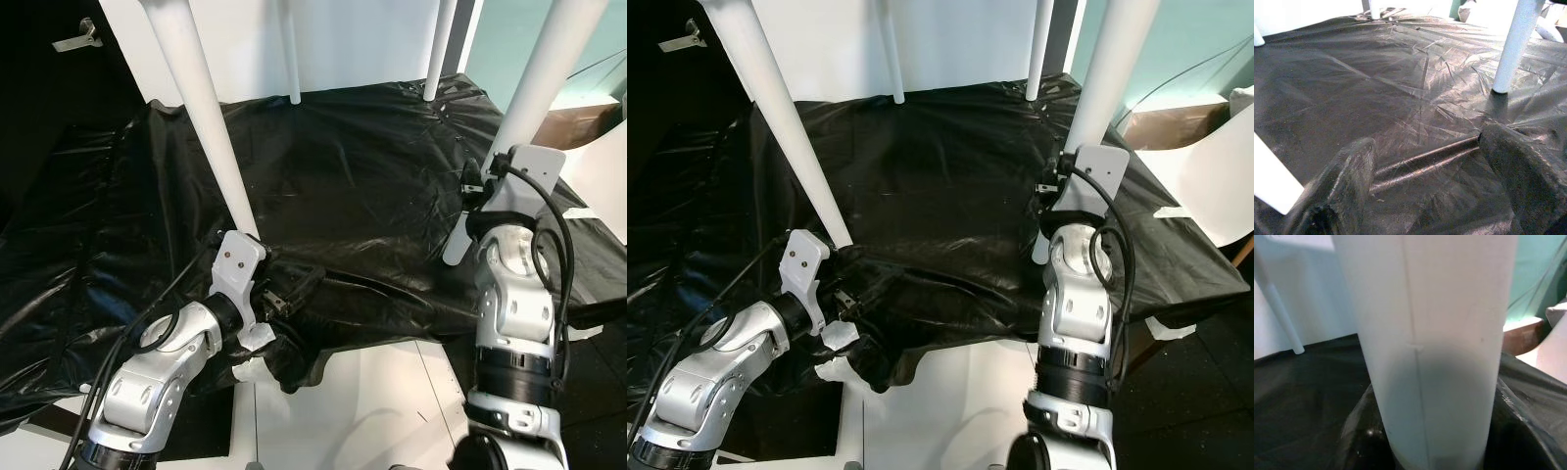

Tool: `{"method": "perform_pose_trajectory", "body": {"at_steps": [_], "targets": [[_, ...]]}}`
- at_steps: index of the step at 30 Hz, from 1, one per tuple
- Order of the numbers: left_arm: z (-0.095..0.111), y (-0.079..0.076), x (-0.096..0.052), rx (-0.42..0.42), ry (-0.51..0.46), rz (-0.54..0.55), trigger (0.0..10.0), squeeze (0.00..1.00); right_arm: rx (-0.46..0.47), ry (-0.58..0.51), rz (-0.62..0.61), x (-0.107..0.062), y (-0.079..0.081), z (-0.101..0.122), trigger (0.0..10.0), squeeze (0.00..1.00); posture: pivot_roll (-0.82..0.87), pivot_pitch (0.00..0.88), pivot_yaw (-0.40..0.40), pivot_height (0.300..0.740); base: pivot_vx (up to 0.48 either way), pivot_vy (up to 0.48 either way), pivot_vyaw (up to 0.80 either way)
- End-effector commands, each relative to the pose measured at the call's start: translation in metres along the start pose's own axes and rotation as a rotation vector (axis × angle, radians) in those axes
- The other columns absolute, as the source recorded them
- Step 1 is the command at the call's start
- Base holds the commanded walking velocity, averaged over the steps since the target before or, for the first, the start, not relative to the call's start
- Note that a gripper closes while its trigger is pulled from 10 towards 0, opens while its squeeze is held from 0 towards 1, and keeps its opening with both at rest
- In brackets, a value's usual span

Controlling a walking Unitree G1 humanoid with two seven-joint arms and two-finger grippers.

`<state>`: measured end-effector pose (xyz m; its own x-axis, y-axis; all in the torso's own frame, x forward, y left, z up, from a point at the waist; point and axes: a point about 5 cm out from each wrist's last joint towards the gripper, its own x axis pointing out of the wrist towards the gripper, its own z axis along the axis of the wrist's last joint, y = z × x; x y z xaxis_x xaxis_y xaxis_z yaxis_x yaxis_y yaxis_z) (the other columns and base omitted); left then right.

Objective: Building children table

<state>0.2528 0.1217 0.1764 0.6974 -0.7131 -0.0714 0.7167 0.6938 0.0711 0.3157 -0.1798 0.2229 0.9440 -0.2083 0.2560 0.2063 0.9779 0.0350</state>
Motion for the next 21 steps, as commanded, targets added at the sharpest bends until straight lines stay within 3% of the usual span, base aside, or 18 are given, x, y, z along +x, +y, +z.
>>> {"method": "perform_pose_trajectory", "body": {"at_steps": [1, 2, 3, 4, 8, 11, 12, 15, 16, 17, 21], "targets": [[0.001, 0.003, -0.001, 0.002, 0.006, 0.037, 10.0, 0.00, 0.017, -0.075, 0.073, -0.003, 0.013, 0.010, 10.0, 0.68, -0.02, 0.072, 0.047, 0.740, 0.000, 0.000, 0.00], [0.001, 0.003, -0.001, 0.003, 0.006, 0.035, 10.0, 0.00, 0.019, -0.079, 0.080, -0.005, 0.014, 0.010, 10.0, 0.93, -0.02, 0.071, 0.048, 0.740, 0.000, 0.000, 0.00], [0.001, 0.003, -0.001, 0.003, 0.006, 0.035, 10.0, 0.00, 0.019, -0.079, 0.080, -0.005, 0.014, 0.010, 10.0, 0.93, -0.02, 0.071, 0.048, 0.740, 0.000, 0.000, 0.00], [0.001, 0.003, -0.001, 0.005, 0.008, 0.034, 10.0, 0.00, 0.029, -0.106, 0.112, -0.013, 0.017, 0.009, 10.0, 1.00, -0.02, 0.068, 0.050, 0.740, 0.000, 0.000, 0.00], [0.001, 0.003, 0.000, 0.005, 0.009, 0.025, 10.0, 0.00, 0.049, -0.174, 0.137, -0.026, 0.017, 0.012, 10.0, 1.00, -0.02, 0.063, 0.056, 0.740, 0.000, 0.000, 0.00], [0.002, 0.005, -0.001, 0.010, 0.010, 0.025, 10.0, 0.00, -0.022, -0.133, 0.061, -0.042, -0.002, -0.005, 10.0, 1.00, -0.02, 0.063, 0.061, 0.740, 0.000, 0.000, 0.00], [0.002, 0.006, -0.002, 0.014, 0.013, 0.027, 10.0, 0.00, -0.053, -0.092, 0.042, -0.053, -0.012, -0.017, 10.0, 0.00, -0.02, 0.063, 0.061, 0.740, 0.000, 0.000, 0.00], [0.002, 0.007, -0.002, 0.017, 0.017, 0.027, 10.0, 0.00, -0.099, -0.051, 0.014, -0.068, -0.025, -0.030, 10.0, 0.00, -0.02, 0.070, 0.065, 0.740, 0.000, 0.000, 0.00], [-0.002, 0.009, -0.004, 0.017, 0.031, 0.038, 10.0, 0.00, -0.153, 0.005, 0.035, -0.083, -0.031, -0.046, 10.0, 0.00, -0.03, 0.079, 0.074, 0.740, 0.000, 0.000, 0.00], [-0.003, 0.010, -0.005, 0.018, 0.036, 0.041, 10.0, 0.00, -0.174, 0.022, 0.048, -0.087, -0.033, -0.050, 10.0, 0.00, -0.03, 0.079, 0.074, 0.740, 0.000, 0.000, 0.00], [-0.007, 0.019, -0.012, 0.023, 0.046, 0.109, 10.0, 0.00, -0.116, 0.131, 0.282, -0.102, -0.010, -0.075, 10.0, 0.00, -0.01, 0.087, 0.067, 0.740, 0.000, 0.000, 0.00]]}}
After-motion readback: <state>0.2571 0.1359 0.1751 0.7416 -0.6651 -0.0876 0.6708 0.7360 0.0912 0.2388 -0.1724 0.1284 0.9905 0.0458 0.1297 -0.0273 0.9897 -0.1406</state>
